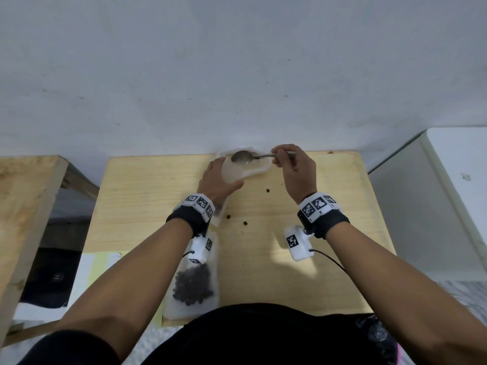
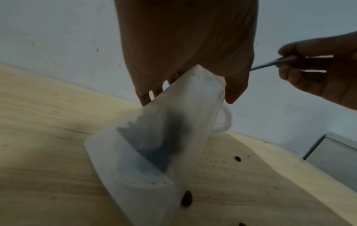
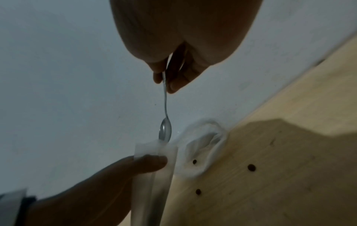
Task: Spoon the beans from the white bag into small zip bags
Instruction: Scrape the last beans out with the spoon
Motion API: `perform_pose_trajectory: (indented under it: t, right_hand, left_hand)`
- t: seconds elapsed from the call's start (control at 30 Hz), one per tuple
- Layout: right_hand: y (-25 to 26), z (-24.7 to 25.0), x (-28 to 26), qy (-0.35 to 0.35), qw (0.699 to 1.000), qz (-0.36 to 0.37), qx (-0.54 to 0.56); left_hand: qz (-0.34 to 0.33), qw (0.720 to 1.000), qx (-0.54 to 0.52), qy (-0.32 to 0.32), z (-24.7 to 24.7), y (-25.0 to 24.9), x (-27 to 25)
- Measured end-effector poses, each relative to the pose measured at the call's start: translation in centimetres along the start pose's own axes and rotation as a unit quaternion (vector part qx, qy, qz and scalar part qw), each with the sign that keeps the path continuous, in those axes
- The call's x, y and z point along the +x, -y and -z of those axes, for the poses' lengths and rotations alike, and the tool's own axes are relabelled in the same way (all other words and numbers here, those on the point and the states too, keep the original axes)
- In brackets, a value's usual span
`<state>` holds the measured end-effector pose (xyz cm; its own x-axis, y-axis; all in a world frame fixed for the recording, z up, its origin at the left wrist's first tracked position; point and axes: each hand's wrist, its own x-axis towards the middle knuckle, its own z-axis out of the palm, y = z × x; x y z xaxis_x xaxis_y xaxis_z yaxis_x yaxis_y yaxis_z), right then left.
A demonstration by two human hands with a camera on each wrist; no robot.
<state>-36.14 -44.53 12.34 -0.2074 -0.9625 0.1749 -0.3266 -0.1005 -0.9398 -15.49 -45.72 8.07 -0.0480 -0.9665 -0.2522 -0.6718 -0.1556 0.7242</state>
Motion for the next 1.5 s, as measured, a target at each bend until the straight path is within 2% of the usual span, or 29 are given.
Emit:
perform_pose_trajectory:
  t: [0.1, 0.2, 0.33, 0.53, 0.67, 0.9, 1.07, 1.27, 1.4, 1.5]
  right_hand:
    - [-1.1, 0.5, 0.6, -0.053, 0.998, -0.032, -0.029]
    - [-2.1, 0.1, 0.7, -0.031, 0.996, -0.039, -0.074]
    - [-3.2, -1.4, 0.4, 0.007, 0.997, -0.025, -0.078]
    - [-4.8, -3.8, 1.2, 0.012, 0.996, -0.05, -0.075]
    - [-5.2, -4.8, 1.7, 0.002, 0.989, -0.144, -0.04]
    - [-5.6, -5.4, 2.1, 0.04, 0.96, -0.278, 0.003]
    - [-6.2, -4.3, 2.1, -0.005, 0.938, -0.338, 0.08]
    - [-5.1, -2.3, 1.6, -0.063, 0.943, -0.302, 0.125]
    - [-3.3, -1.2, 1.1, -0.05, 0.962, -0.236, 0.13]
    - [-2.2, -0.8, 0.5, -0.015, 0.98, -0.162, 0.11]
  left_hand:
    - [-0.003, 1.0, 0.005, 0.005, 0.1, 0.2, 0.0]
    - [-0.009, 1.0, 0.015, 0.023, 0.2, 0.4, 0.0]
    - [-0.007, 0.999, 0.021, 0.034, 0.4, 0.4, 0.1]
    - [-0.019, 0.999, 0.018, 0.046, 0.4, 0.7, 0.4]
    - [-0.028, 0.998, 0.024, 0.049, 0.4, 1.1, 0.8]
    - [-0.024, 0.998, 0.025, 0.045, 0.3, 1.1, 1.1]
    - [-0.03, 0.998, 0.016, 0.044, 0.2, 1.1, 1.0]
    - [-0.007, 0.999, 0.009, 0.037, 0.3, 0.4, 0.6]
    - [0.014, 0.999, -0.007, 0.03, 0.2, -0.1, 0.5]
    - [0.037, 0.999, -0.016, 0.018, -0.1, -0.4, 0.8]
